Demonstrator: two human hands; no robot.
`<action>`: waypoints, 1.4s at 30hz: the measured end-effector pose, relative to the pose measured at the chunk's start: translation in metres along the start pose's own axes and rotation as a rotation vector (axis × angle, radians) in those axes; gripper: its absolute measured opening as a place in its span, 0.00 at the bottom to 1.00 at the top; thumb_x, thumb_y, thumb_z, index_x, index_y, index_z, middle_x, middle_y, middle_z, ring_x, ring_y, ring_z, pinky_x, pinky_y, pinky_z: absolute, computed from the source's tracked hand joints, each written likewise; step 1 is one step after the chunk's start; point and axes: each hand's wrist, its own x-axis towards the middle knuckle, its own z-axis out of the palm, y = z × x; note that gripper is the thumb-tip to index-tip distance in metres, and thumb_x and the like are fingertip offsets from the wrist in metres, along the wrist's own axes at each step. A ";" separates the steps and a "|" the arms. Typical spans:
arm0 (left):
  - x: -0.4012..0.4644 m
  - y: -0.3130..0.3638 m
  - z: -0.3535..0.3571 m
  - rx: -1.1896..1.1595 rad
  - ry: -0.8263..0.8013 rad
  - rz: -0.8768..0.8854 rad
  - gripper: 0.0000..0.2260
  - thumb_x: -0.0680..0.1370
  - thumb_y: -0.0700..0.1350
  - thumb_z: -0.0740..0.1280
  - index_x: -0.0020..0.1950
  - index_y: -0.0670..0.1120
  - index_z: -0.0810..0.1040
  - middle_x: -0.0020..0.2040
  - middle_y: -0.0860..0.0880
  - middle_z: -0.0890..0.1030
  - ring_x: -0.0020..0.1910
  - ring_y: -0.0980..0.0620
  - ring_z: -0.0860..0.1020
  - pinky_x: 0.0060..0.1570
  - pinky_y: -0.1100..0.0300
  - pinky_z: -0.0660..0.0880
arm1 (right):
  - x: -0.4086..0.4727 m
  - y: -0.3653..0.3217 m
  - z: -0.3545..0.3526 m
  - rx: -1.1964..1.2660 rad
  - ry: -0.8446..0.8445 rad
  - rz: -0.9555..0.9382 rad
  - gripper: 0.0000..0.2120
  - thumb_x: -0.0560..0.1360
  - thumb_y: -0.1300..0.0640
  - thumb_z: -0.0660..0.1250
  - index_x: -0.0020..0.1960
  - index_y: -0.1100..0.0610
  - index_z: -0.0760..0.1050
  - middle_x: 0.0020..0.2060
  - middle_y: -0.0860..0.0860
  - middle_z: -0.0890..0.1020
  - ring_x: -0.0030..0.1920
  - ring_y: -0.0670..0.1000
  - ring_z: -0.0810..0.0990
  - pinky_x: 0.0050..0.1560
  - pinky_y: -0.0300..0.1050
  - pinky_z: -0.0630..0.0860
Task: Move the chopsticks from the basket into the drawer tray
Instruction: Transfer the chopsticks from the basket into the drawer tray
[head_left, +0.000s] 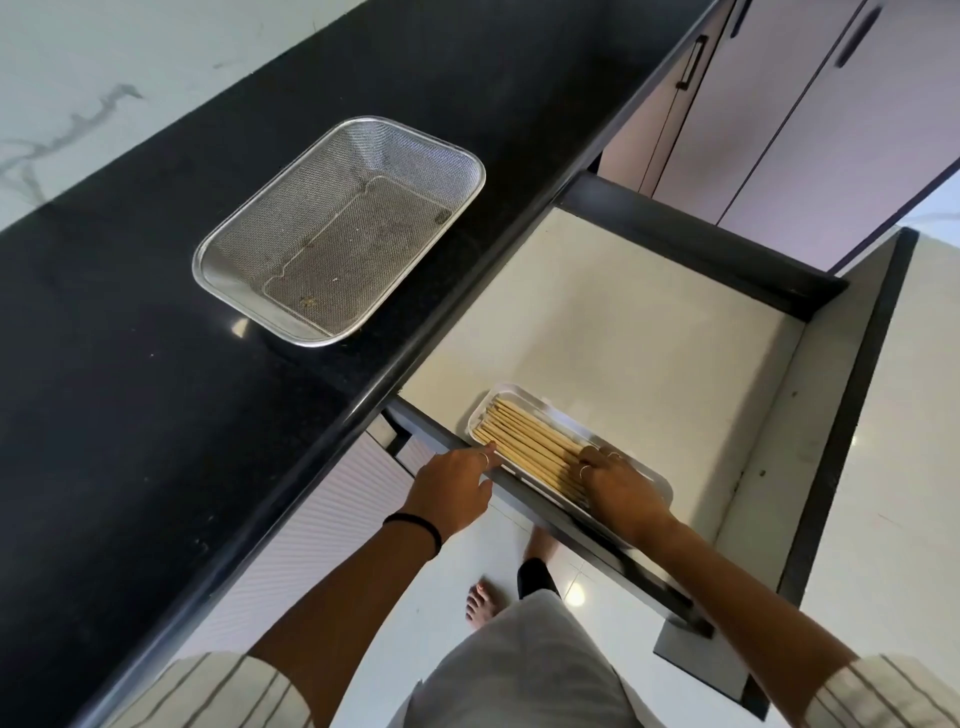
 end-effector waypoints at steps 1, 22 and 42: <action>0.000 0.000 0.000 0.001 -0.001 0.001 0.18 0.79 0.46 0.64 0.70 0.47 0.72 0.70 0.50 0.73 0.64 0.48 0.76 0.63 0.56 0.74 | 0.000 0.000 0.000 -0.021 -0.017 -0.025 0.20 0.78 0.59 0.63 0.69 0.55 0.69 0.70 0.52 0.68 0.69 0.53 0.69 0.71 0.46 0.66; 0.001 -0.002 0.005 0.018 0.009 -0.019 0.18 0.79 0.47 0.64 0.69 0.47 0.72 0.66 0.48 0.77 0.62 0.49 0.77 0.62 0.57 0.75 | -0.001 -0.007 0.003 0.173 -0.089 0.028 0.24 0.76 0.57 0.65 0.71 0.57 0.66 0.71 0.52 0.66 0.68 0.56 0.70 0.69 0.47 0.69; 0.002 -0.002 -0.001 0.031 -0.032 0.013 0.18 0.79 0.46 0.63 0.69 0.48 0.73 0.71 0.52 0.72 0.65 0.49 0.75 0.65 0.56 0.73 | -0.020 -0.001 0.000 0.400 -0.058 0.152 0.21 0.82 0.49 0.51 0.72 0.56 0.67 0.73 0.54 0.68 0.72 0.53 0.67 0.74 0.48 0.62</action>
